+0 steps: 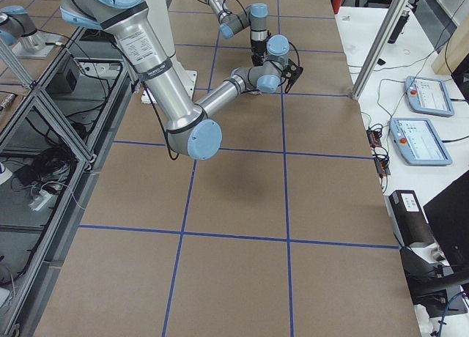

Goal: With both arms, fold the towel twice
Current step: 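Lift the strip end with the left gripper and fold it toward the far end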

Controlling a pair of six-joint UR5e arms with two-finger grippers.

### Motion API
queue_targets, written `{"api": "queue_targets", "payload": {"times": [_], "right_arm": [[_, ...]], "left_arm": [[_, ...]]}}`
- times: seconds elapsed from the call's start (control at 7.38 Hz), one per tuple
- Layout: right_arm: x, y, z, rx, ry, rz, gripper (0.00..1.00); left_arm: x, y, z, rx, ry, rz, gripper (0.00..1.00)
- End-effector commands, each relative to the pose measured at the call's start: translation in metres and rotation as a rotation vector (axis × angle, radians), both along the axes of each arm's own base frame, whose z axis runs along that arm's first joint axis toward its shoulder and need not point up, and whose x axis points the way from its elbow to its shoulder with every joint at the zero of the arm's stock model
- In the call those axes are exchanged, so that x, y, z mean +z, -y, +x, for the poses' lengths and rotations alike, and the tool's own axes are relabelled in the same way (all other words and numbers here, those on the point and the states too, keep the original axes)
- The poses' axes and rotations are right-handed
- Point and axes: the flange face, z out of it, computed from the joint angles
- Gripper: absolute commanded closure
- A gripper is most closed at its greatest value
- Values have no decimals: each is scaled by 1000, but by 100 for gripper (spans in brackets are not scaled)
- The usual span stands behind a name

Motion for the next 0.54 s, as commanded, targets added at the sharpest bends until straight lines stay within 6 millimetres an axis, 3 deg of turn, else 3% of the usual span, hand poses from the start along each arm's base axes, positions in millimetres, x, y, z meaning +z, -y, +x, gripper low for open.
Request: {"api": "queue_targets", "payload": {"times": [0.0, 0.14, 0.41], "right_arm": [[2, 1, -1, 0, -4, 3, 0], [3, 2, -1, 0, -7, 4, 0], [6, 3, -2, -1, -12, 2, 0]], "left_arm": [[40, 20, 17, -11, 11, -12, 100], [52, 23, 22, -12, 11, -13, 100], [54, 25, 22, -15, 13, -15, 100]]}}
